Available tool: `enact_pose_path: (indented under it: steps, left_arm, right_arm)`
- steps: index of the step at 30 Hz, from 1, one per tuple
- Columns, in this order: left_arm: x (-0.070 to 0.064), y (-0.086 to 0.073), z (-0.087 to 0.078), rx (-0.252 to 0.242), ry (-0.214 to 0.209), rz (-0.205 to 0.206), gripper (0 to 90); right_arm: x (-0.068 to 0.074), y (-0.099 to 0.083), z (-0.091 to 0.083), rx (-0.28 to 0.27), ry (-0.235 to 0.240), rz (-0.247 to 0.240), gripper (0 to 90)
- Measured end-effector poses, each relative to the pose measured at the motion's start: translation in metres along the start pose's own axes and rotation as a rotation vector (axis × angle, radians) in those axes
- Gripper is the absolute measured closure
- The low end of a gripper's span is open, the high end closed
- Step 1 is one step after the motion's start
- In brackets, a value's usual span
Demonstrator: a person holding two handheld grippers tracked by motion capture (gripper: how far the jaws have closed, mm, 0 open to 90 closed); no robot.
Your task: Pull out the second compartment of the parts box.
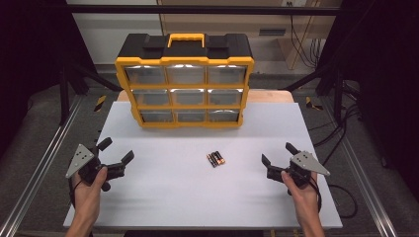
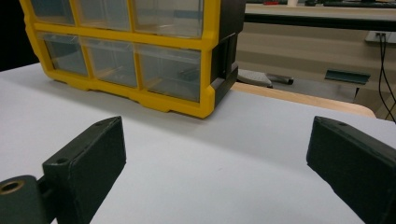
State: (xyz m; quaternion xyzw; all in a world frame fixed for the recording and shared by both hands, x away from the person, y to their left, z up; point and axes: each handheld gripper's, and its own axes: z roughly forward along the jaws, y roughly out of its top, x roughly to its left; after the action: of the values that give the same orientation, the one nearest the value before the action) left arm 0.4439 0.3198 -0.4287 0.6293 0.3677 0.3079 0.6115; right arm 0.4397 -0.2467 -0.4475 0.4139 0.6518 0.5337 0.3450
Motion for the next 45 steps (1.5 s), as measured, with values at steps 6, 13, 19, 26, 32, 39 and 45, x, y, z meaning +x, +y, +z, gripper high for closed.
enact_pose_path:
  steps: [6, 13, 19, 26, 32, 39, 45]
  left_arm:
    - [-0.002, 0.001, 0.001, 0.004, 0.0, 0.007, 1.0]
    - [-0.006, 0.001, 0.003, 0.009, 0.021, 0.019, 0.9]
    - [-0.008, 0.001, 0.004, 0.037, 0.024, 0.053, 1.0]
    - [-0.013, 0.003, 0.005, 0.07, 0.058, 0.104, 1.6]
    - [-0.017, 0.003, 0.006, 0.1, 0.072, 0.158, 1.5]
    - [-0.021, 0.003, 0.005, 0.124, 0.093, 0.225, 2.7]
    - [-0.021, 0.006, 0.007, 0.164, 0.15, 0.273, 4.5]
  right_arm:
    - [0.0, -0.002, -0.001, 0.005, 0.003, -0.005, 5.0]
    - [0.002, -0.002, 0.0, 0.024, 0.008, -0.011, 4.7]
    - [0.008, -0.001, 0.003, 0.033, 0.014, -0.05, 4.7]
    - [0.014, -0.002, 0.004, 0.055, 0.017, -0.067, 4.5]
    - [0.014, -0.002, 0.003, 0.063, 0.011, -0.081, 4.5]
    - [0.014, -0.003, 0.003, 0.071, 0.003, -0.071, 4.5]
    - [0.013, -0.002, 0.002, 0.068, 0.0, -0.077, 4.5]
